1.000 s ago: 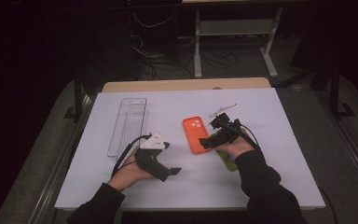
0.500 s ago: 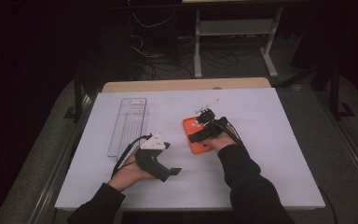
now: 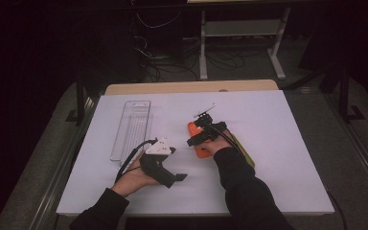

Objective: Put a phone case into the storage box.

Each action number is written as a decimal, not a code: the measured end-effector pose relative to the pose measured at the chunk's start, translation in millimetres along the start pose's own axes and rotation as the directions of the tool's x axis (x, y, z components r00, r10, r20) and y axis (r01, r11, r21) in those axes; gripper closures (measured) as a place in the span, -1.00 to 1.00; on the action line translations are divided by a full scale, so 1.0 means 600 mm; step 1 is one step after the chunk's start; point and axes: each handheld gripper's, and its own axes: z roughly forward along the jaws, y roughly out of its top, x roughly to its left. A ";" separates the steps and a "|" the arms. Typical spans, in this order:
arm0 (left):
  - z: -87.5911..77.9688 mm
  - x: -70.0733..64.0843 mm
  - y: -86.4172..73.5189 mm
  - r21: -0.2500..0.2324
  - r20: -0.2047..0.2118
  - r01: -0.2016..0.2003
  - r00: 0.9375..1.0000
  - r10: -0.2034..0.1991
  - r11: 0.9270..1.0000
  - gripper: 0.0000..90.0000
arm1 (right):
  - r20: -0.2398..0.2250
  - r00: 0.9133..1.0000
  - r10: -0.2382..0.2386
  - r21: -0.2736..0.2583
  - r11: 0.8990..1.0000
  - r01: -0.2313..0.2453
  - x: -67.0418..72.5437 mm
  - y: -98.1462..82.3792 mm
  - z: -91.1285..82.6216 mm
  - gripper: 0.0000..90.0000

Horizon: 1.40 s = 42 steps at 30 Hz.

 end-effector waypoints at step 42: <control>0.002 -0.003 -0.003 0.005 0.007 0.023 1.000 -0.023 1.000 -1.00 | 0.086 0.992 0.088 0.100 0.990 -0.097 0.013 0.008 0.017 -0.73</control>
